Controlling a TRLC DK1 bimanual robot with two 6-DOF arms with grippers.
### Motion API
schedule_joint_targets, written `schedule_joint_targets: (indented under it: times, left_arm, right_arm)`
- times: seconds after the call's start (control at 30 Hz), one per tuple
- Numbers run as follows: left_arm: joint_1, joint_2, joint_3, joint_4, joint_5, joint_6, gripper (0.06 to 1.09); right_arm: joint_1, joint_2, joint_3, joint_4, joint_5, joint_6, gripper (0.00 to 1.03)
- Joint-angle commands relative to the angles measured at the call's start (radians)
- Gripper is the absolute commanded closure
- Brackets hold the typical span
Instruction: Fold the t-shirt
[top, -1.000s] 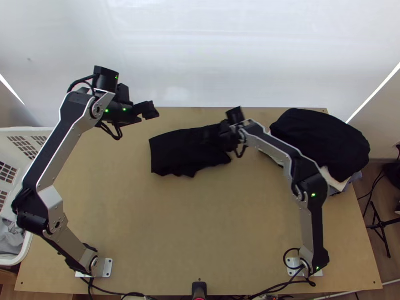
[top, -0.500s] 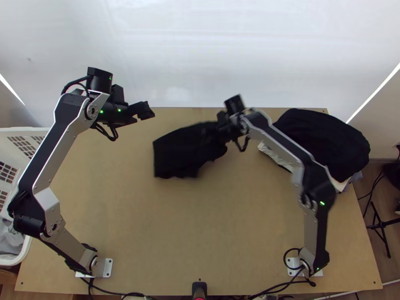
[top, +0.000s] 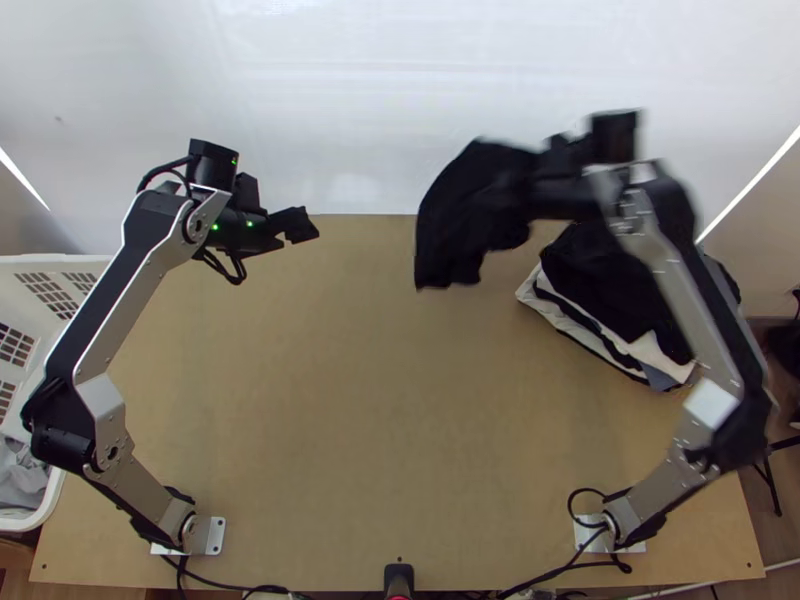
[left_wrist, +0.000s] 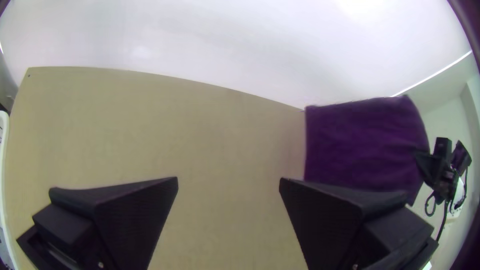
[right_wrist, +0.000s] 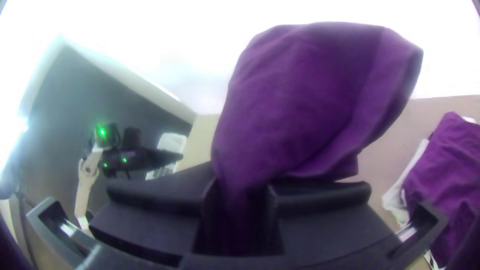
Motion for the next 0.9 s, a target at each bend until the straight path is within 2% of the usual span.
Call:
schedule_joint_targets:
  times: [0.0, 0.17, 0.37, 0.87]
  left_arm:
    - [-0.013, 0.005, -0.025, 0.023, 0.001, -0.004, 0.10]
    - [-0.028, 0.005, -0.041, 0.042, 0.004, -0.011, 0.10]
    - [-0.034, 0.003, -0.039, 0.058, 0.010, -0.016, 0.10]
    - [-0.031, -0.010, -0.041, 0.058, 0.010, -0.016, 0.10]
  right_arm:
    - [-0.187, -0.105, 0.057, -0.004, 0.118, 0.093, 1.00]
    - [-0.272, -0.126, 0.065, -0.008, 0.247, 0.151, 1.00]
    - [-0.328, -0.129, 0.082, -0.048, 0.341, 0.202, 1.00]
    - [-0.363, -0.131, 0.052, -0.097, 0.391, 0.223, 1.00]
